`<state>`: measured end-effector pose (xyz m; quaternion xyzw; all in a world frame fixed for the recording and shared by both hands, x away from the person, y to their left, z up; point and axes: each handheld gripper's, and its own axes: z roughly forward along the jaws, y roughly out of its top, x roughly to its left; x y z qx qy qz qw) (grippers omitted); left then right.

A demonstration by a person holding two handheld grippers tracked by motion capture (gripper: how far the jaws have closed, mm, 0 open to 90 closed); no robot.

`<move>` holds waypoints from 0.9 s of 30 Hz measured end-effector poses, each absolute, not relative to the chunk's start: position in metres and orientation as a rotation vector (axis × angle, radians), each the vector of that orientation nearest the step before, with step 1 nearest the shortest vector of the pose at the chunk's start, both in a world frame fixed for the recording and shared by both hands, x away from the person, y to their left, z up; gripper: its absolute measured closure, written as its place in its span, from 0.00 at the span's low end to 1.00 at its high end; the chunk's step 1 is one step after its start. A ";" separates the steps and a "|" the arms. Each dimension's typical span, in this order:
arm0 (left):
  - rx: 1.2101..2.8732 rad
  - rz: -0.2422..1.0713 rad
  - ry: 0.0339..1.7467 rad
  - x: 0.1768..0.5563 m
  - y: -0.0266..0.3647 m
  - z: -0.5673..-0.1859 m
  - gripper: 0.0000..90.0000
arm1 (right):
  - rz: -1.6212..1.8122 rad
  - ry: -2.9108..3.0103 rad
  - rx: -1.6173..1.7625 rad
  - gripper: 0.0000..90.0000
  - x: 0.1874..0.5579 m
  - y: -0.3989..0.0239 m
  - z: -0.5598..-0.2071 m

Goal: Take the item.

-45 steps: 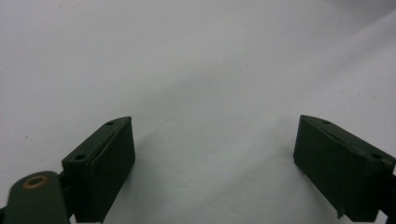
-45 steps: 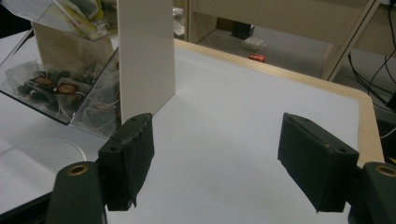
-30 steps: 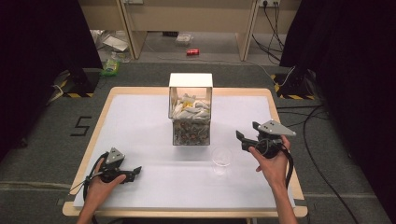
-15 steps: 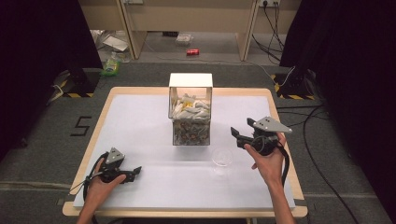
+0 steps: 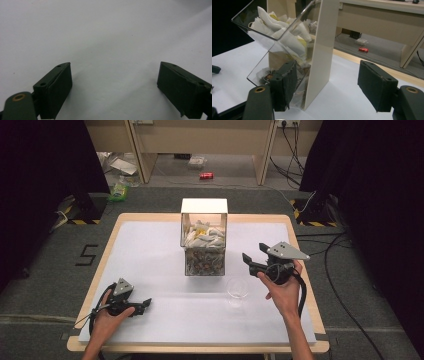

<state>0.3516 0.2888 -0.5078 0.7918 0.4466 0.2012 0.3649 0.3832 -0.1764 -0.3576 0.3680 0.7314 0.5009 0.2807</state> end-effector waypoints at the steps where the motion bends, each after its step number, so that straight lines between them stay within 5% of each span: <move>1: 2.037 0.517 1.149 0.352 0.289 -0.508 0.13 | 1.346 1.959 0.983 0.37 0.383 -0.175 -0.357; 27: 2.038 0.519 1.148 0.351 0.289 -0.508 0.13 | 1.430 1.974 0.884 0.43 0.381 -0.145 -0.336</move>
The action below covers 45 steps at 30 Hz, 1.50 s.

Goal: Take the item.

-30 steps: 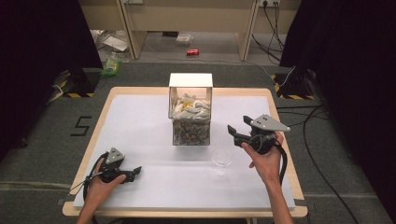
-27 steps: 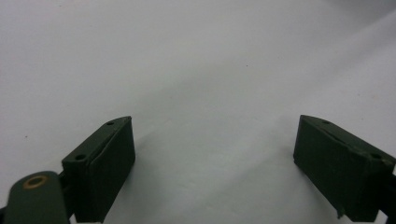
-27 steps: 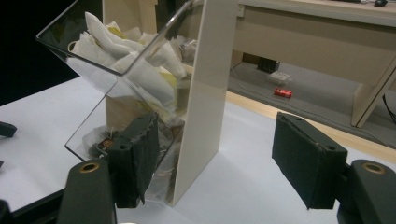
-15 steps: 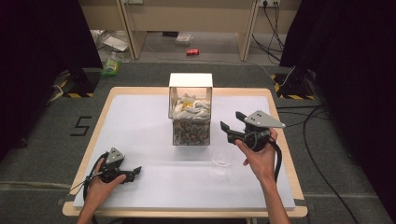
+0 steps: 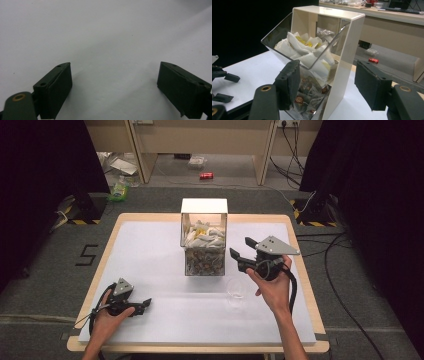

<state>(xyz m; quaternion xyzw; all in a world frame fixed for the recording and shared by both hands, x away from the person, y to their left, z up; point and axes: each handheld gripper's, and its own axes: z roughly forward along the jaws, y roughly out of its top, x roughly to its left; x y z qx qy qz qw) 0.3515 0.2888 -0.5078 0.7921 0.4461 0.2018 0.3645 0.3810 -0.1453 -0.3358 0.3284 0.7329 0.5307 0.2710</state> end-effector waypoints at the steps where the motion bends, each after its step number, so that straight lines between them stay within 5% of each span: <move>1: 2.037 0.518 1.148 0.351 0.289 -0.508 0.13 | 1.429 1.979 0.874 0.44 0.381 -0.143 -0.335; 45: 2.036 0.517 1.149 0.352 0.289 -0.508 0.13 | 1.449 2.080 0.697 0.57 0.401 -0.078 -0.322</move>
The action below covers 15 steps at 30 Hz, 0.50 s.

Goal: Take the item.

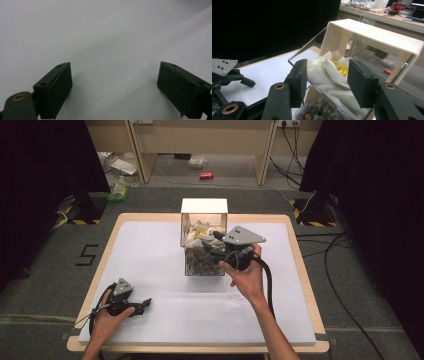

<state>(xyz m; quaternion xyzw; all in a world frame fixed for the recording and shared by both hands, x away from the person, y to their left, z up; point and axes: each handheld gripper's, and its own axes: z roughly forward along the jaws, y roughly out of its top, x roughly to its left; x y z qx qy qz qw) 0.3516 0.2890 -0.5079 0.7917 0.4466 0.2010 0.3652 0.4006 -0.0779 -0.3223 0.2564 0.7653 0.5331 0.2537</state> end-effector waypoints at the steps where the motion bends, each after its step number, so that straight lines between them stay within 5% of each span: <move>1: 2.036 0.516 1.149 0.352 0.289 -0.508 0.13 | 1.443 2.082 0.693 0.57 0.402 -0.076 -0.322; 15: 2.036 0.517 1.149 0.351 0.289 -0.508 0.13 | 1.389 2.143 0.698 0.66 0.423 -0.058 -0.322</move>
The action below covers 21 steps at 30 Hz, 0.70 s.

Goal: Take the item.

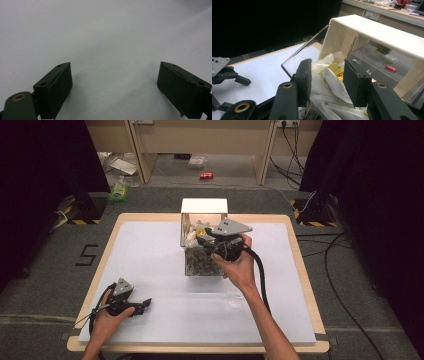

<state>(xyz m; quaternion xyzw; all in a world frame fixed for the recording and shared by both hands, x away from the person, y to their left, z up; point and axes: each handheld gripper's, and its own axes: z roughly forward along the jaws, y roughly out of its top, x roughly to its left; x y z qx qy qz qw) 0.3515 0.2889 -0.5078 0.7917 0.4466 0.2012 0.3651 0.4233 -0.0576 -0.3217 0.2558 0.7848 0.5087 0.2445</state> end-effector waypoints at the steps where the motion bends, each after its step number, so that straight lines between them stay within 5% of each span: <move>1: 2.037 0.518 1.148 0.351 0.289 -0.508 0.13 | 1.385 2.145 0.699 0.67 0.424 -0.057 -0.322; 15: 2.036 0.517 1.149 0.352 0.289 -0.508 0.13 | 1.307 2.169 0.675 0.97 0.433 -0.056 -0.327; 21: 2.036 0.517 1.148 0.352 0.289 -0.508 0.13 | 1.347 2.130 0.652 1.00 0.430 -0.061 -0.319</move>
